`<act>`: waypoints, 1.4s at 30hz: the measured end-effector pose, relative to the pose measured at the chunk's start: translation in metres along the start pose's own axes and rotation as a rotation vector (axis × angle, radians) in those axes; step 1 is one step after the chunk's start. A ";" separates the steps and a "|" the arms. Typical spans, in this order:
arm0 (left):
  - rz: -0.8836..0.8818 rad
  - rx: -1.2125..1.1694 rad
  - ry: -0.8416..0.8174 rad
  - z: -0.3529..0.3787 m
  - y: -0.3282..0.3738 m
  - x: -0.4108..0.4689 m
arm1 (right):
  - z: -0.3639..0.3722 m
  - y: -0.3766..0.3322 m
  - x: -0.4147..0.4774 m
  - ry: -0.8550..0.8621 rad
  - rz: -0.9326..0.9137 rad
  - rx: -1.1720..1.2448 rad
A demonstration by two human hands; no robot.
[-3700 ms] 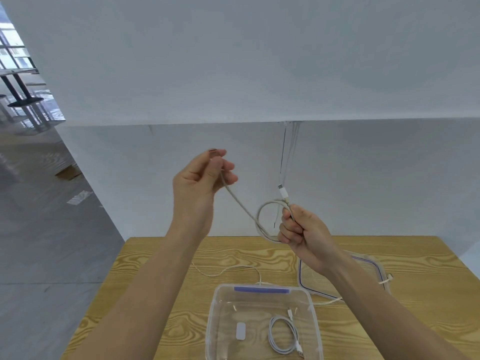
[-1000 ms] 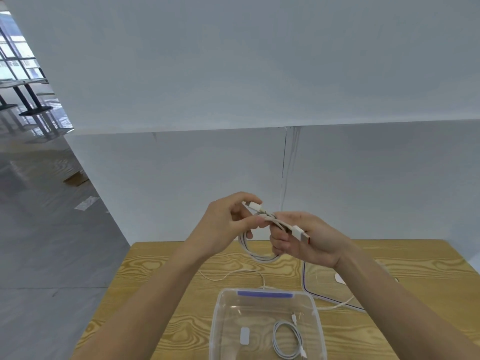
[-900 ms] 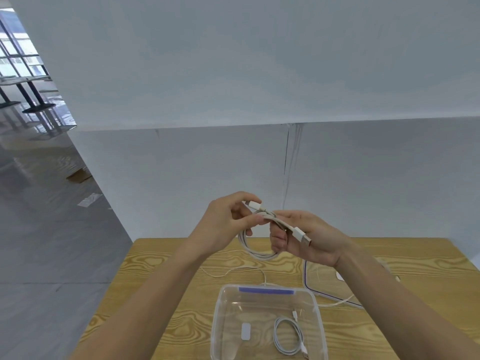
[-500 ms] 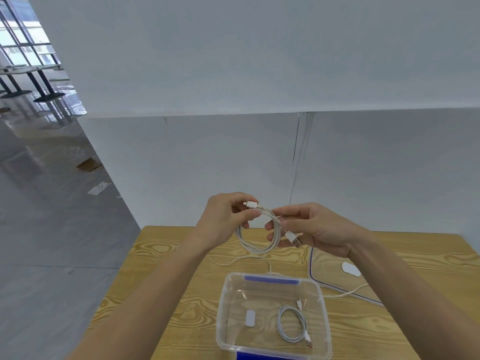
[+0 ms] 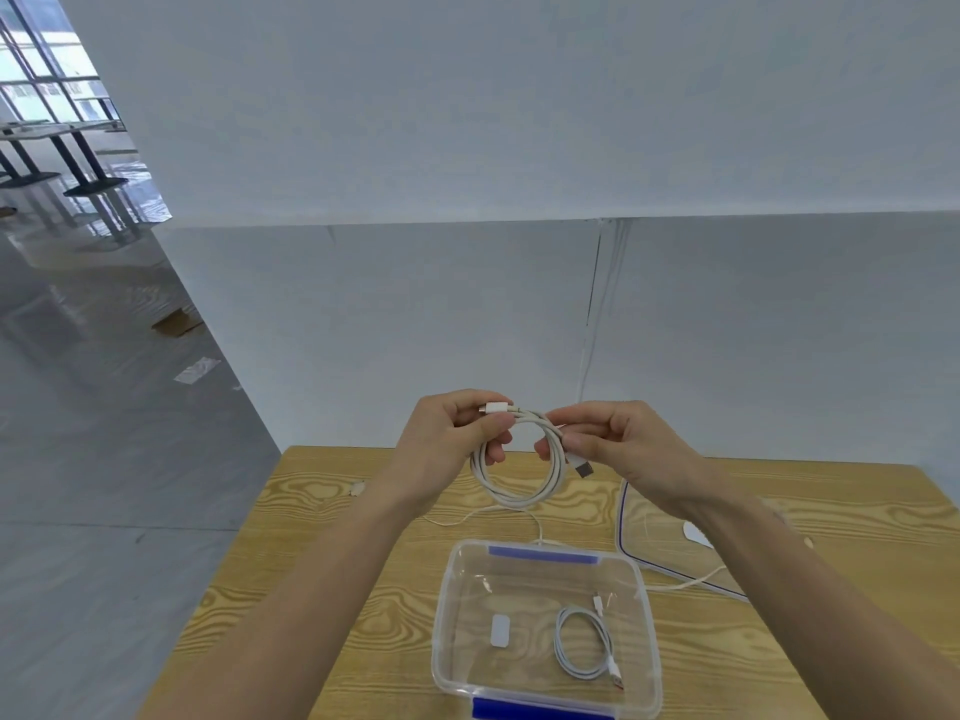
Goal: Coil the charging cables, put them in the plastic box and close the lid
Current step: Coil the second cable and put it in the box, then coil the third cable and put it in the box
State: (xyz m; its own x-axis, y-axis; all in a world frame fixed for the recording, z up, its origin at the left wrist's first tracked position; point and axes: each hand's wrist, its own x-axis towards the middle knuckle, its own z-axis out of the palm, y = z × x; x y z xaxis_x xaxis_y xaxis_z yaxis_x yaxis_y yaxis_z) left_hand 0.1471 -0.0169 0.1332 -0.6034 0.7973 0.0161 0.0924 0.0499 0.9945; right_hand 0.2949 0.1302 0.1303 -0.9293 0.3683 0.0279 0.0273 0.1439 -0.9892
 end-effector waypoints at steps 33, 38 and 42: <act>-0.451 0.767 -0.177 0.038 -0.222 -0.020 | 0.079 0.224 -0.023 0.224 0.733 0.048; -0.444 0.996 -0.298 0.042 -0.238 -0.017 | 0.093 0.245 -0.014 0.185 0.736 -0.250; -0.370 1.185 -0.397 0.045 -0.237 -0.019 | 0.102 0.250 -0.012 0.059 0.683 -0.517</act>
State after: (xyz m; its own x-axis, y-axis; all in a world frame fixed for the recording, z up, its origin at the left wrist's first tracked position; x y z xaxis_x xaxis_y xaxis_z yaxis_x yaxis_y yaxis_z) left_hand 0.1725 -0.0170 -0.1074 -0.4883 0.7344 -0.4714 0.7335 0.6381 0.2341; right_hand 0.2752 0.0684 -0.1316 -0.6277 0.5718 -0.5283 0.7517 0.2686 -0.6023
